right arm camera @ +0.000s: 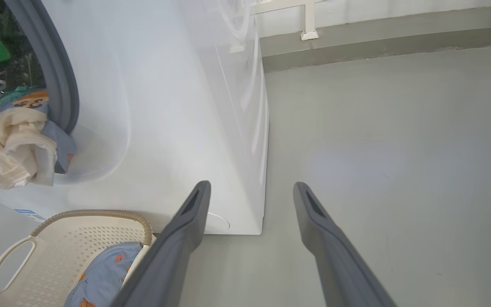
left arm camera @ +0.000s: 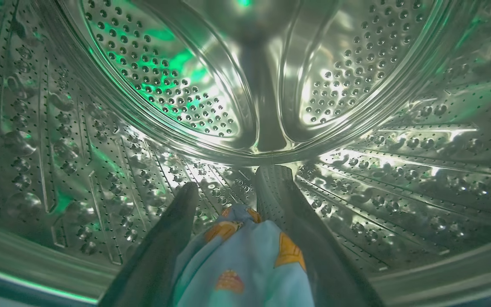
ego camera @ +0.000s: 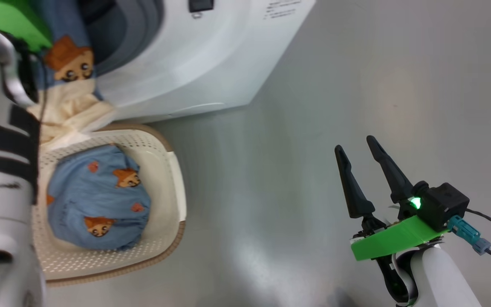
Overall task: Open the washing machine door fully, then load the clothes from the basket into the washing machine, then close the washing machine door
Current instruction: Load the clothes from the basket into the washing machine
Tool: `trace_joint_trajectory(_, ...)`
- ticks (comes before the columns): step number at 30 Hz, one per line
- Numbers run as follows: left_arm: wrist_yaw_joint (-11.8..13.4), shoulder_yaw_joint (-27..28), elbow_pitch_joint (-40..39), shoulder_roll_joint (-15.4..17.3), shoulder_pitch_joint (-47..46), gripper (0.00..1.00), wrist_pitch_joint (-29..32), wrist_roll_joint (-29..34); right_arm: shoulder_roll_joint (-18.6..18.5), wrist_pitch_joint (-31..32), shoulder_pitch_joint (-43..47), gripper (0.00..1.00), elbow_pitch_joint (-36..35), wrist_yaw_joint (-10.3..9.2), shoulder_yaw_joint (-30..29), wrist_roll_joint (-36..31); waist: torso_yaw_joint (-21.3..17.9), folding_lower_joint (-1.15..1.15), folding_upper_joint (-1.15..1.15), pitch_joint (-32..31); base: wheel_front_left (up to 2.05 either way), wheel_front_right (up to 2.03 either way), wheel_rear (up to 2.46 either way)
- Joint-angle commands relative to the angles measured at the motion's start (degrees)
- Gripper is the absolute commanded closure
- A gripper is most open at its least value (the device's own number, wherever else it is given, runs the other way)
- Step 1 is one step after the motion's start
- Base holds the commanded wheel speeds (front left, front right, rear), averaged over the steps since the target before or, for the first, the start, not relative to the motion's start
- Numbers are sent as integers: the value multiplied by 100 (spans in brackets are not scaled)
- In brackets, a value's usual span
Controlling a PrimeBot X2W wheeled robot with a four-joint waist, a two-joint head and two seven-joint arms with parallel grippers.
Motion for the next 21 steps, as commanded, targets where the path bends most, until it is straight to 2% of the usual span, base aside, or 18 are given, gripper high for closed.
trace_joint_trajectory(1, -7, -12, -236, 172, 199, 0, -33, 54, -11, -43, 188, 0, -99, 9, 92, -40, 174, 0, 0, -167, 0, 0, 0)
trace_joint_trajectory(10, -103, -104, -1308, -130, 1413, 0, -34, -28, -11, -43, 245, 0, -141, 9, -36, -116, 465, 0, 0, -284, 0, 0, 0)
trace_joint_trajectory(14, -104, -145, -2093, -230, 2196, 0, -34, -87, -29, -43, 279, 0, -144, 9, -77, -152, 589, 0, 0, -335, 0, 0, 0)
trace_joint_trajectory(21, 34, -158, -3700, -294, 3780, 0, -34, -178, -73, -43, 268, 0, -114, 9, -102, -180, 679, 0, 0, -429, 0, 0, 0)
